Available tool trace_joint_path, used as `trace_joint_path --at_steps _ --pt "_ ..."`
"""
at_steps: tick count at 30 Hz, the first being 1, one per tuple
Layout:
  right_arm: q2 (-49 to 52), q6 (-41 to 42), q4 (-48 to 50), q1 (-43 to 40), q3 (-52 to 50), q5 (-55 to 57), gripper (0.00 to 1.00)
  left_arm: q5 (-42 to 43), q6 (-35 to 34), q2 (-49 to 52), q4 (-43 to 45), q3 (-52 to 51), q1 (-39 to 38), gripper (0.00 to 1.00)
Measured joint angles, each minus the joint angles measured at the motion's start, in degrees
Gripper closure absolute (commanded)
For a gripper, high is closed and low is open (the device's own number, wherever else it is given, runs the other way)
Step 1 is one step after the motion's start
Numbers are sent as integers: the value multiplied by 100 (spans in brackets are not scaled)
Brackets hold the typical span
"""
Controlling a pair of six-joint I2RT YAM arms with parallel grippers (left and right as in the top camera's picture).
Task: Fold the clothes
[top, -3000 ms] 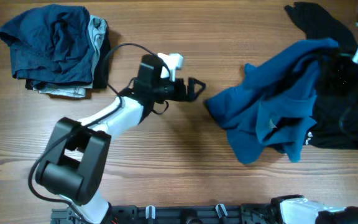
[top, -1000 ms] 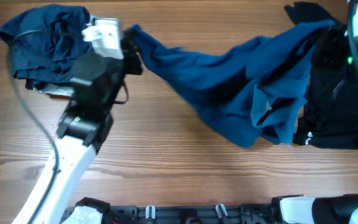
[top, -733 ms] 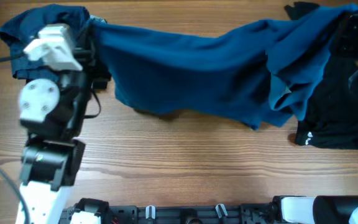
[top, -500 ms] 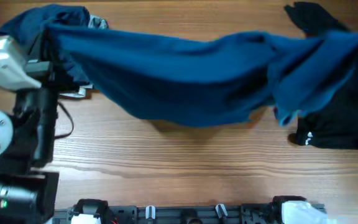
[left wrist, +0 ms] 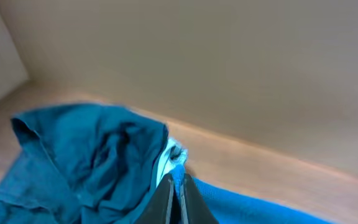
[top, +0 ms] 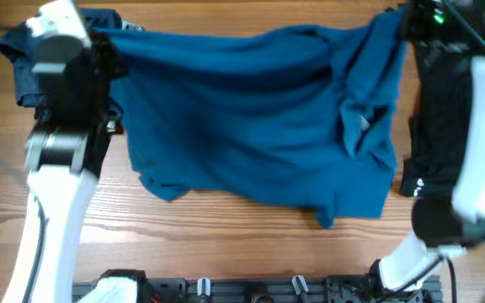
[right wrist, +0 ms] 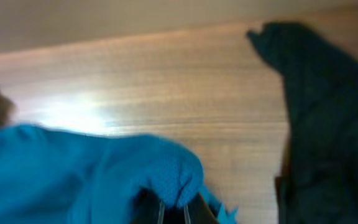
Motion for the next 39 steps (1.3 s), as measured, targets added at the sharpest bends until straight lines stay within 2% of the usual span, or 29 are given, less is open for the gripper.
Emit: trace_joint_path --at_steps 4,8,9,11,12,15,18,22,26,28,32,35,39 --pt "1891 -46 1611 0 -24 -354 96 -35 -20 1875 1403 -11 33 96" --pt "2881 -61 2540 0 -22 -422 94 -37 -22 3141 2699 -2 33 96" --pt "3082 -61 2677 0 -26 -431 91 -26 -17 3366 2881 -9 33 91" --pt "3399 -66 3257 0 -28 -433 4 9 -33 3729 3329 -13 33 18" --pt "3458 -59 3460 0 -33 -433 0 7 -22 3783 3429 -15 33 0" --pt "3471 -61 3910 0 -28 -433 0 7 -61 3814 3731 -13 33 0" --pt "3447 -61 3832 -83 -28 -562 1 9 -57 3777 3495 -2 33 0" --pt "3174 -258 2822 -219 -26 -831 0 577 -127 2892 1681 13 20 0" --pt "3008 -389 1864 136 -20 -885 1 1226 -474 2417 492 70 -87 1" --pt "3008 -52 1729 442 -22 -815 2 1360 -538 2437 197 50 -109 4" --pt "3008 892 1991 957 -282 -315 4 1362 -627 2465 638 48 -107 11" --pt "3008 1735 2124 992 -302 131 4 1246 -640 2621 1222 48 -107 10" --pt "3008 2153 2363 977 -308 289 2 1016 -973 3237 2291 31 -107 12"
